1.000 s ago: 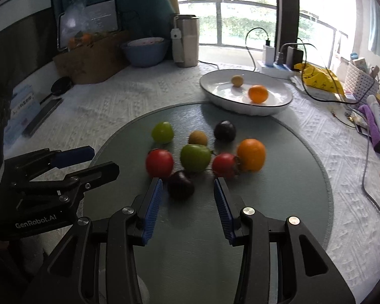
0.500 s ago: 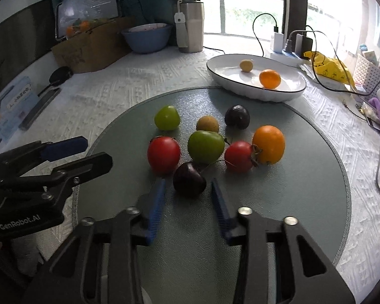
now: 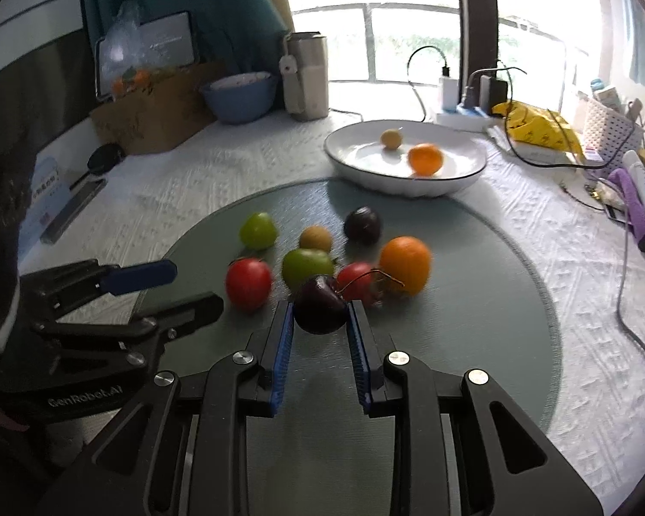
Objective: Organize fruits
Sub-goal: 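Grasp the red tomato with the left tool while the right tool grasps the dark plum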
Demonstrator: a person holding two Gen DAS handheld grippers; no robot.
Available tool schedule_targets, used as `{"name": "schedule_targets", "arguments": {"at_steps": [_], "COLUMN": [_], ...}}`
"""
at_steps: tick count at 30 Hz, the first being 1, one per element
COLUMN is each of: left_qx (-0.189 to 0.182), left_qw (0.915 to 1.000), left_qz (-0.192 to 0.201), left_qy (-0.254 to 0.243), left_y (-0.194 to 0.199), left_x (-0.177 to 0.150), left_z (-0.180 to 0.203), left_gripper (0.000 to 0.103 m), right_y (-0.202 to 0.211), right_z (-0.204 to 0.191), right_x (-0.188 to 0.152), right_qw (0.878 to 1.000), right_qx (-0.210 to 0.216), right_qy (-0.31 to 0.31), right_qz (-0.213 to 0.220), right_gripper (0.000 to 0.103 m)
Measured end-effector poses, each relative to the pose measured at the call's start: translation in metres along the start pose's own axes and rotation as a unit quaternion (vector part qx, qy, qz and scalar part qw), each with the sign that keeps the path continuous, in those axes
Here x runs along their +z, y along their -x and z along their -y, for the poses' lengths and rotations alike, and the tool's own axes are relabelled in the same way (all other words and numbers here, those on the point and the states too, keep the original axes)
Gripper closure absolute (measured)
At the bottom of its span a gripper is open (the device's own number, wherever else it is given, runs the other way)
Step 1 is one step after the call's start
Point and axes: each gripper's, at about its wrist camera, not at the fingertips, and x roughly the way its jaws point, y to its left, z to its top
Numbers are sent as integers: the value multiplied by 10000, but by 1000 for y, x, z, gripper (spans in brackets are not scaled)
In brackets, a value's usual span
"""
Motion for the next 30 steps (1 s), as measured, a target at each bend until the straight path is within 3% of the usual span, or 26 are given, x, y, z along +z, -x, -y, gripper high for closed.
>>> {"name": "schedule_targets", "arguments": {"at_steps": [19, 24, 30], "left_qx": [323, 300, 205], "left_qw": [9977, 9973, 9977], "left_qz": [-285, -296, -253], "left_qy": [-517, -603, -593], "left_y": [-29, -31, -28], "left_x": [15, 16, 20], "left_z": [34, 38, 38], "left_gripper": [44, 67, 69], "right_y": [12, 14, 14], "right_z": [46, 51, 53], "right_x": [6, 9, 14], "right_qw": [9992, 9990, 9989], "right_qx": [-37, -53, -47], "right_qy": [-311, -319, -298], "right_qz": [264, 313, 354], "right_gripper": [76, 76, 76]}}
